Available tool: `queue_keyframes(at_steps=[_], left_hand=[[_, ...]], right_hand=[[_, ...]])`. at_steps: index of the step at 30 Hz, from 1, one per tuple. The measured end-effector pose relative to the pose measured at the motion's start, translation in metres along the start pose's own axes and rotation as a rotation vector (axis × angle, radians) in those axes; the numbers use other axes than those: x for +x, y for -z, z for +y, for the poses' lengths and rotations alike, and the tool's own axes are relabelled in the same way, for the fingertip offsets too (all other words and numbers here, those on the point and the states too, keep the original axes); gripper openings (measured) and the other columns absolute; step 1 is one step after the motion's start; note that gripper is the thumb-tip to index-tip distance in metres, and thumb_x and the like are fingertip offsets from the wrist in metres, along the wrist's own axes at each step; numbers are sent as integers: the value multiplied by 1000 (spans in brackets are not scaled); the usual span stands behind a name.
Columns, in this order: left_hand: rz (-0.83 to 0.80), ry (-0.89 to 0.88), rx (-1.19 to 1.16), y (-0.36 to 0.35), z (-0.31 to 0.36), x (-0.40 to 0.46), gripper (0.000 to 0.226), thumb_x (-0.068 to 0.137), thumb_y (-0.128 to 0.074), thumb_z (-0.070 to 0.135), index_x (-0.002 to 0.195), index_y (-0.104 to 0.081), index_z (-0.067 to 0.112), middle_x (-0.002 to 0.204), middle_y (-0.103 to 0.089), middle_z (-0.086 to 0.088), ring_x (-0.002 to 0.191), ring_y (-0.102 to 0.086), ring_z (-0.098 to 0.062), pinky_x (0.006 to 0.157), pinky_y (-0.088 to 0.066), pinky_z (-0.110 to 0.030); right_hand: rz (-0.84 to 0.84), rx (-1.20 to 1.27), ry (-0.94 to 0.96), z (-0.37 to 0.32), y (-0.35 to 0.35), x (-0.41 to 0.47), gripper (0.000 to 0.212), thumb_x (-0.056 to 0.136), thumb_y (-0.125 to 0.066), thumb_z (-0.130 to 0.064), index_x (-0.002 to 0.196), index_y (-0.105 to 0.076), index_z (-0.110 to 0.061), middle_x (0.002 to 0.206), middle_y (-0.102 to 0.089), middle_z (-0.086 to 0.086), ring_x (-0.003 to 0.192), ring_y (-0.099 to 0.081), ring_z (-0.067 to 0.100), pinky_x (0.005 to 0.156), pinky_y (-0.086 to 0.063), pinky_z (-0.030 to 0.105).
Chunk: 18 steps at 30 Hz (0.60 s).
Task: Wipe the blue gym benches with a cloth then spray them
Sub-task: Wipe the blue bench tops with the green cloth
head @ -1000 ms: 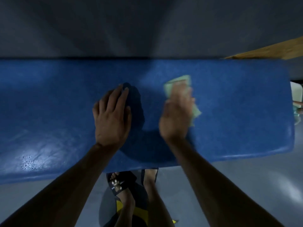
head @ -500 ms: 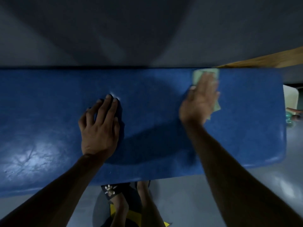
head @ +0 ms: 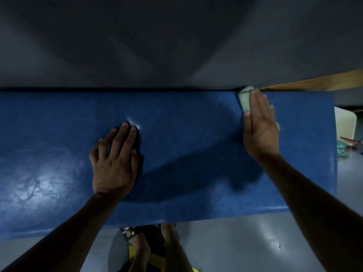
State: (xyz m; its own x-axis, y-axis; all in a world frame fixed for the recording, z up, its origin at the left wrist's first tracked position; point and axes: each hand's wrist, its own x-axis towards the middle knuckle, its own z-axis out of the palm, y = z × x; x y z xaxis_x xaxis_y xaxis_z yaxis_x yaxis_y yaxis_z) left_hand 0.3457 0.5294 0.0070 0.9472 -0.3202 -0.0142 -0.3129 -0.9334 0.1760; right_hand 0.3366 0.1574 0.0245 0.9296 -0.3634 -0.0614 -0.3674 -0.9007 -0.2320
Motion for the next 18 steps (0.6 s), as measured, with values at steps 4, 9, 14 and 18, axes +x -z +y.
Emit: queue_keyframes(at_steps=[4, 9, 14, 18], left_hand=[[6, 4, 11, -2, 0, -1, 55, 99, -43, 29, 153, -40, 20, 161, -36, 1, 142, -36, -29, 109, -28, -49], [-11, 14, 2, 0, 2, 1, 55, 98, -41, 29, 153, -41, 19, 161, -36, 0, 142, -34, -28, 110, -27, -49], [-14, 9, -3, -1, 1, 1, 55, 99, -39, 30, 153, -40, 20, 161, -36, 0, 143, -33, -28, 111, -26, -49], [-23, 17, -20, -2, 1, 0, 55, 99, -39, 32, 154, -39, 21, 162, -35, 1, 144, -33, -28, 111, -25, -49]], right_hand=[[98, 102, -266, -86, -28, -3, 62, 96, -22, -31, 149, -43, -4, 155, -41, 16, 143, -38, 33, 121, -25, 48], [62, 82, 198, -128, -30, -14, 48, 100, -43, -24, 145, -50, -7, 150, -49, 13, 137, -46, 32, 116, -34, 43], [35, -12, 334, -26, 1, 18, 45, 101, -45, -20, 140, -50, 1, 135, -57, 23, 113, -56, 43, 99, -47, 47], [38, -90, 130, 15, 21, 23, 47, 104, -28, -24, 129, -55, 5, 126, -59, 24, 113, -53, 41, 103, -36, 43]])
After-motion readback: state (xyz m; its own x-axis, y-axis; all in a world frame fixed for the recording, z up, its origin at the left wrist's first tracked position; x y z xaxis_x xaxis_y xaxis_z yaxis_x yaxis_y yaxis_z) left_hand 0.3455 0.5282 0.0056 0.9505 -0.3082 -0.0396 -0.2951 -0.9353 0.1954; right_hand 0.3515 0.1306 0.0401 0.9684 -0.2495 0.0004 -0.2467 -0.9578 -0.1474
